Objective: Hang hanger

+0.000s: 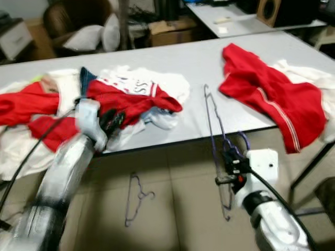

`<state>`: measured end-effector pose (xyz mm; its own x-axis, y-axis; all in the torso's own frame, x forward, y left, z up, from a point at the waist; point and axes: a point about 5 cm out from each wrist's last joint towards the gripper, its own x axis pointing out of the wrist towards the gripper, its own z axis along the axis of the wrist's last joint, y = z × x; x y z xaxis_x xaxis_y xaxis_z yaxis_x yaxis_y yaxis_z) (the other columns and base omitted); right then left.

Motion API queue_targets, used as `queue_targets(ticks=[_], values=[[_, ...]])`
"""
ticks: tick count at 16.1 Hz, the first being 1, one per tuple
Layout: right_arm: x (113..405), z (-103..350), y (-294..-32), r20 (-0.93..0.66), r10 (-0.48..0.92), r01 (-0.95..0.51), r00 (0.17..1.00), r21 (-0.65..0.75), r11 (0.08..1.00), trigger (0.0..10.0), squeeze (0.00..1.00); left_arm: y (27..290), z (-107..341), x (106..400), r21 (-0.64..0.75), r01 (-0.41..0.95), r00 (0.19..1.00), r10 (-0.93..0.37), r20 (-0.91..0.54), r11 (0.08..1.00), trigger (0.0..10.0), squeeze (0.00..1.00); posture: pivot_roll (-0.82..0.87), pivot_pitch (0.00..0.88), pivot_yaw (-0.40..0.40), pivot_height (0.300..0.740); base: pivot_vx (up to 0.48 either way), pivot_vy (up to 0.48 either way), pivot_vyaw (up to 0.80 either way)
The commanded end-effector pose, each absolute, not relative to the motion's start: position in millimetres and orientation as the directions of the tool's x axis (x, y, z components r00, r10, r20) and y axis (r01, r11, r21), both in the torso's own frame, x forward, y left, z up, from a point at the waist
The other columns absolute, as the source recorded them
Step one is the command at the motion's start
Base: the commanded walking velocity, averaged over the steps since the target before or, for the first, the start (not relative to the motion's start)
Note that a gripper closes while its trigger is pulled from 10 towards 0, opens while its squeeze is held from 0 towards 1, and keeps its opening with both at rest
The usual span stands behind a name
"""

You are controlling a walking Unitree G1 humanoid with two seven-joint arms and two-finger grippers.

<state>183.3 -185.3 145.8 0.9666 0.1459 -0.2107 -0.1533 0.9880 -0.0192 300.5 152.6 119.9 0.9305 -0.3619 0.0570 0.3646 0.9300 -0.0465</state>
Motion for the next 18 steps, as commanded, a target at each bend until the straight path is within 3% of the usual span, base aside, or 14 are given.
queue_targets(ticks=[1, 4, 7, 18], values=[[182, 148, -179, -0.203, 0.161, -0.17, 0.966, -0.028, 0.985, 10.0, 0.0, 153, 141, 290, -0.016, 0.359, 0.926, -0.354, 0.132, 0.933, 10.0, 0.0, -0.18, 0.0, 0.037, 0.74, 0.0, 0.0, 0.0], [188, 137, -165, -0.175, 0.22, -0.23, 0.96, -0.035, 0.973, 10.0, 0.0, 167, 130, 244, 0.018, 0.267, 0.96, -0.267, 0.085, 0.964, 10.0, 0.0, -0.11, 0.0, -0.026, 0.74, 0.114, 0.0, 0.0], [198, 141, -159, -0.132, 0.26, -0.263, 0.957, -0.008, 0.965, 10.0, 0.0, 169, 137, 243, 0.036, 0.246, 0.966, -0.248, 0.073, 0.969, 10.0, 0.0, -0.1, 0.0, -0.033, 0.74, 0.355, 0.0, -0.53], [211, 145, -163, -0.045, 0.302, -0.304, 0.952, -0.039, 0.952, 10.0, 0.0, 166, 145, 254, 0.096, 0.302, 0.952, -0.306, 0.032, 0.949, 10.0, 0.0, -0.08, 0.0, -0.013, 0.74, 0.347, 0.0, 0.0]])
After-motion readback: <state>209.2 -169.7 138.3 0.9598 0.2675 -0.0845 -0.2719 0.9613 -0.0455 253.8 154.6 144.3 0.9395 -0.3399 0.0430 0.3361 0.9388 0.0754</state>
